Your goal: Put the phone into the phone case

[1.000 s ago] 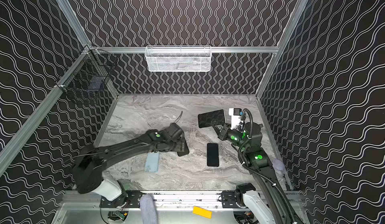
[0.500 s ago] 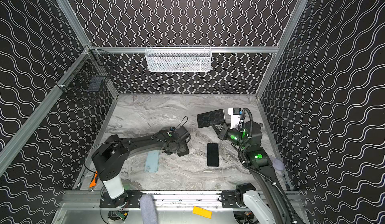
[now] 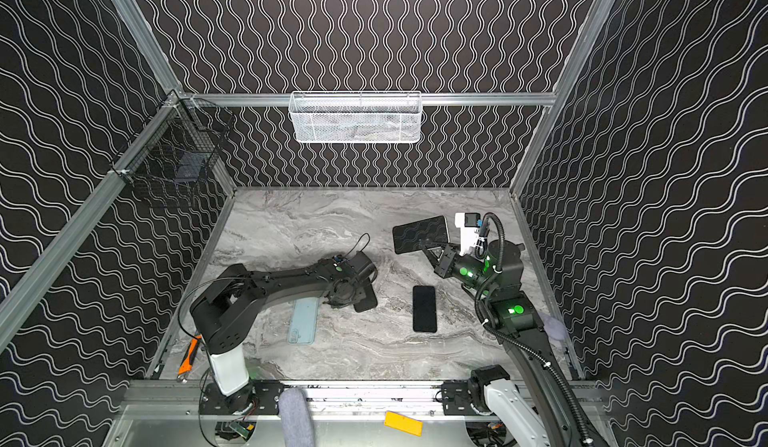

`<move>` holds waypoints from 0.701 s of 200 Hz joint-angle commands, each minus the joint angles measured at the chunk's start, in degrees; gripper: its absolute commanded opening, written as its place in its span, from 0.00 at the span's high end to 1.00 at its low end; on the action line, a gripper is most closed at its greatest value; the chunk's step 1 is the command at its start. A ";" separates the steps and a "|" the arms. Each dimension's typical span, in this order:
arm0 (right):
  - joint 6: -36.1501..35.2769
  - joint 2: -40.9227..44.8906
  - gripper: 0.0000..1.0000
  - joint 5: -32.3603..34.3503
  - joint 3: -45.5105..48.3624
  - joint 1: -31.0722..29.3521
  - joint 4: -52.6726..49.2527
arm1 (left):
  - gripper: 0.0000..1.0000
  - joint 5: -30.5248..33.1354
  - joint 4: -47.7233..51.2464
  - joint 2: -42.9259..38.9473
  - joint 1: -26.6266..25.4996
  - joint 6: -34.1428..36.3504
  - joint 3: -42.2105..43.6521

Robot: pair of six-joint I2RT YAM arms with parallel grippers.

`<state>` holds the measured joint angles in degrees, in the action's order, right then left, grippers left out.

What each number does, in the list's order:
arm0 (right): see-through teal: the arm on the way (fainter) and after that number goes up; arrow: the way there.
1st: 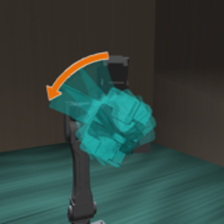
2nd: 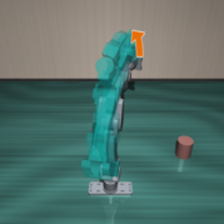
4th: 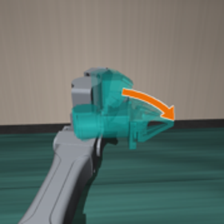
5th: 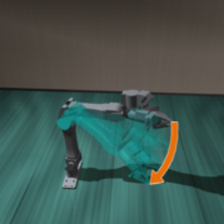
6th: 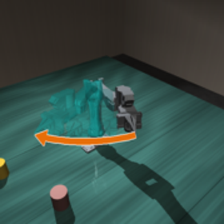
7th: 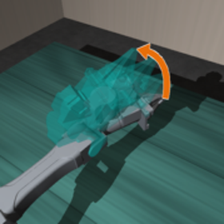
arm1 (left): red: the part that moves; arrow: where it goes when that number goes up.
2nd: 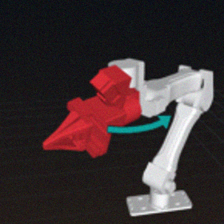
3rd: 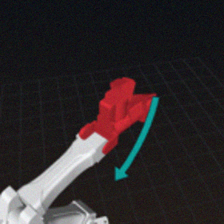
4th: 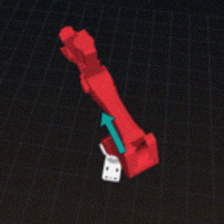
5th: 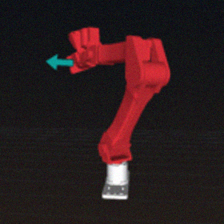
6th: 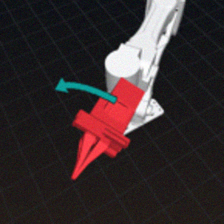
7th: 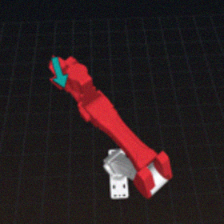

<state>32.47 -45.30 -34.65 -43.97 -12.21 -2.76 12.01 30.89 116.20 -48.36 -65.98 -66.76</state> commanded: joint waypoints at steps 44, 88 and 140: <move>-1.27 1.08 1.00 0.68 -2.18 0.37 -0.27 | 1.00 -4.35 -2.96 2.46 3.33 12.64 -1.13; -1.26 1.88 1.00 1.35 -1.91 0.62 -1.22 | 1.00 -7.14 -0.18 1.68 4.76 38.96 -9.91; -1.31 3.70 1.00 1.09 -0.62 1.11 -2.26 | 1.00 -5.88 10.17 2.82 5.20 66.10 -21.75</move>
<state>31.90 -42.39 -33.34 -44.93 -11.22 -6.31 5.32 35.79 118.37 -43.42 -17.12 -86.26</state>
